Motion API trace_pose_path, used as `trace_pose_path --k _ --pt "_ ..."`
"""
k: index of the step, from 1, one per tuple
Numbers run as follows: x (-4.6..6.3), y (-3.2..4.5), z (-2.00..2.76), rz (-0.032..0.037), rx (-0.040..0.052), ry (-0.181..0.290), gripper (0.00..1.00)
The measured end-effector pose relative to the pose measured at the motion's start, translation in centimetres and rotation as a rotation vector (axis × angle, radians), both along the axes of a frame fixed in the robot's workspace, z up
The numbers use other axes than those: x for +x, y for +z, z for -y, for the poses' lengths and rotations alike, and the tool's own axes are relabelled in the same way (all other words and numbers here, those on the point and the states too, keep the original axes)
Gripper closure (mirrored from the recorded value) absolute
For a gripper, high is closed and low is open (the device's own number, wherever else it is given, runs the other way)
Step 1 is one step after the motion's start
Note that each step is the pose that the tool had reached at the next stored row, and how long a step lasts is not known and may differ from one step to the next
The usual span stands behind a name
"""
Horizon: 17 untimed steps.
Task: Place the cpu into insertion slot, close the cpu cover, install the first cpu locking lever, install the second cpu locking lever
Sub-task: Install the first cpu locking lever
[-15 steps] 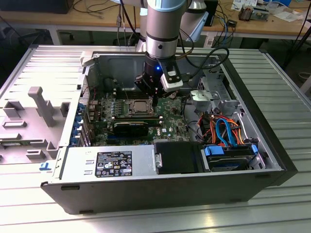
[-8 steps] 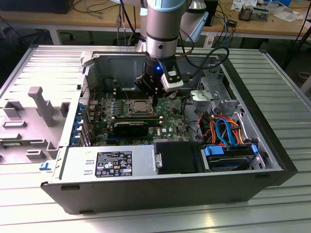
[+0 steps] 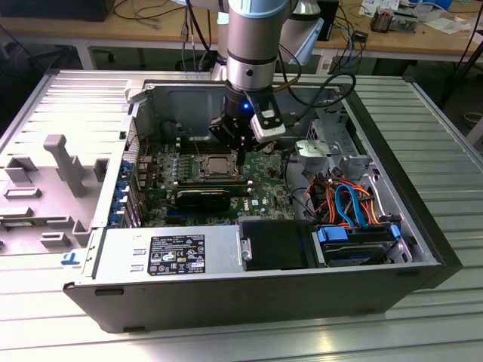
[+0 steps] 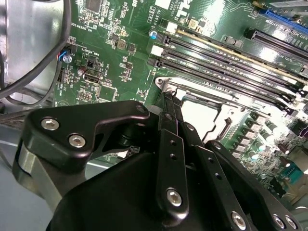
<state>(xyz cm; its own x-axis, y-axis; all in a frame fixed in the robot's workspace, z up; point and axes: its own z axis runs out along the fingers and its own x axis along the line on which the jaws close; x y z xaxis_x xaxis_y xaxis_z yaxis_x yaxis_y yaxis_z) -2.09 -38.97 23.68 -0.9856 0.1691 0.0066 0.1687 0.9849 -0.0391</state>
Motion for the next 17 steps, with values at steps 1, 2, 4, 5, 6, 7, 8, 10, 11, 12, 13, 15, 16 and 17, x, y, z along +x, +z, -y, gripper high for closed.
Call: trace_pose_path --k 1,2,4,5,6,7,8,10,11,12,13,15,16,17 --pt "0.00 0.00 0.00 0.0001 0.0001 0.002 0.89" --pt "0.00 0.00 0.00 0.0000 -0.0001 0.004 0.89" --pt "0.00 0.00 0.00 0.0000 -0.0001 0.007 0.89" --pt "0.00 0.00 0.00 0.0000 0.0000 0.008 0.89" --pt "0.00 0.00 0.00 0.0000 0.0000 0.010 0.89" --pt "0.00 0.00 0.00 0.0000 -0.0001 0.012 0.89" --pt "0.00 0.00 0.00 0.0000 -0.0001 0.014 0.89" --pt "0.00 0.00 0.00 0.0000 -0.0001 0.017 0.89" --pt "0.00 0.00 0.00 0.0000 0.0000 0.018 0.89" --pt "0.00 0.00 0.00 0.0000 0.0000 0.019 0.89" --pt "0.00 0.00 0.00 0.0000 0.0000 0.021 0.89" --pt "0.00 0.00 0.00 0.0000 -0.0001 0.024 0.89" --pt "0.00 0.00 0.00 0.0001 0.0000 0.025 0.89" --pt "0.00 0.00 0.00 0.0000 0.0000 0.026 0.89"
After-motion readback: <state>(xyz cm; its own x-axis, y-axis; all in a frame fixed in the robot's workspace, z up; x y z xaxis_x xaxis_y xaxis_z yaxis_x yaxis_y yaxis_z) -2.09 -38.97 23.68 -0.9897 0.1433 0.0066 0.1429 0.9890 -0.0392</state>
